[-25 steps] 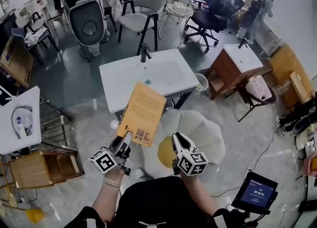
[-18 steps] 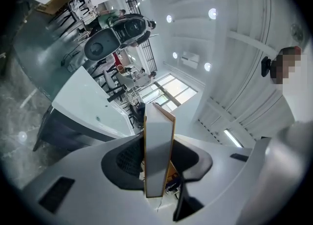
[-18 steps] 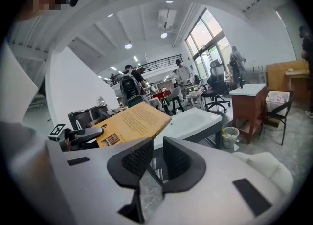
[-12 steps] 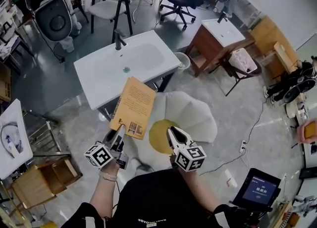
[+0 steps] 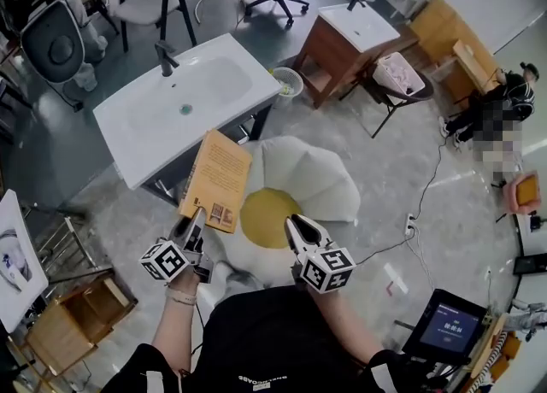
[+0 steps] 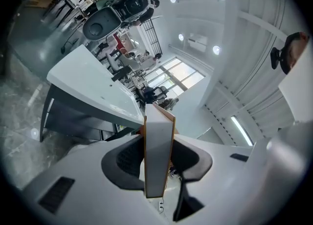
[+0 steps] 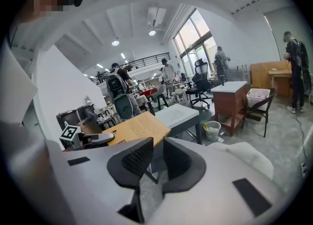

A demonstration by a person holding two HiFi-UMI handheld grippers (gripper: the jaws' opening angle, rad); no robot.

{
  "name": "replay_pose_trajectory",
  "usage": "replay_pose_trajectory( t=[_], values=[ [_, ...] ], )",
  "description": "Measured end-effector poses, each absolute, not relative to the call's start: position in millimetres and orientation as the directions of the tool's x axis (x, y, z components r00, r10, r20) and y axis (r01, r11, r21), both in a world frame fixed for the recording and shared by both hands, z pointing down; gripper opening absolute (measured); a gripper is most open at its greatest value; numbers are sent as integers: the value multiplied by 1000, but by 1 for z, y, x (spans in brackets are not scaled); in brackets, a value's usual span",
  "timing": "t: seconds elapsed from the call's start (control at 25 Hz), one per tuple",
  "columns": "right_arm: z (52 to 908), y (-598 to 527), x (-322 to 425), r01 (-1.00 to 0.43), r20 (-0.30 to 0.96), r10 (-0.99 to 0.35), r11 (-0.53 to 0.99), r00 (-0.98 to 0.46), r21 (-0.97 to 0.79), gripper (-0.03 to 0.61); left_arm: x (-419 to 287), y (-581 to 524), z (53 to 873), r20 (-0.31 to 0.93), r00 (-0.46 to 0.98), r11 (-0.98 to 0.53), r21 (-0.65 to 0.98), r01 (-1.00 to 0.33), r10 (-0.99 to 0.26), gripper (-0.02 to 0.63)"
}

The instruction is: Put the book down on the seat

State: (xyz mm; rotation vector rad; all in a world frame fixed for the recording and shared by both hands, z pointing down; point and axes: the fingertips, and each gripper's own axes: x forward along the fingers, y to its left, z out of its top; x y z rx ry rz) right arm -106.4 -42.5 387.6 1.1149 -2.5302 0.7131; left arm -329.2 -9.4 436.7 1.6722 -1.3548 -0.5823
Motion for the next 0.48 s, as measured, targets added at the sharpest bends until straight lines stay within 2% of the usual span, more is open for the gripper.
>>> replay_pose_trajectory(
  t=[0.48],
  values=[
    [413,-43,-56,-773,492,-598,531,-632,-347,80,-287,-46,497,286,322,62,827,-559,-902,153]
  ],
)
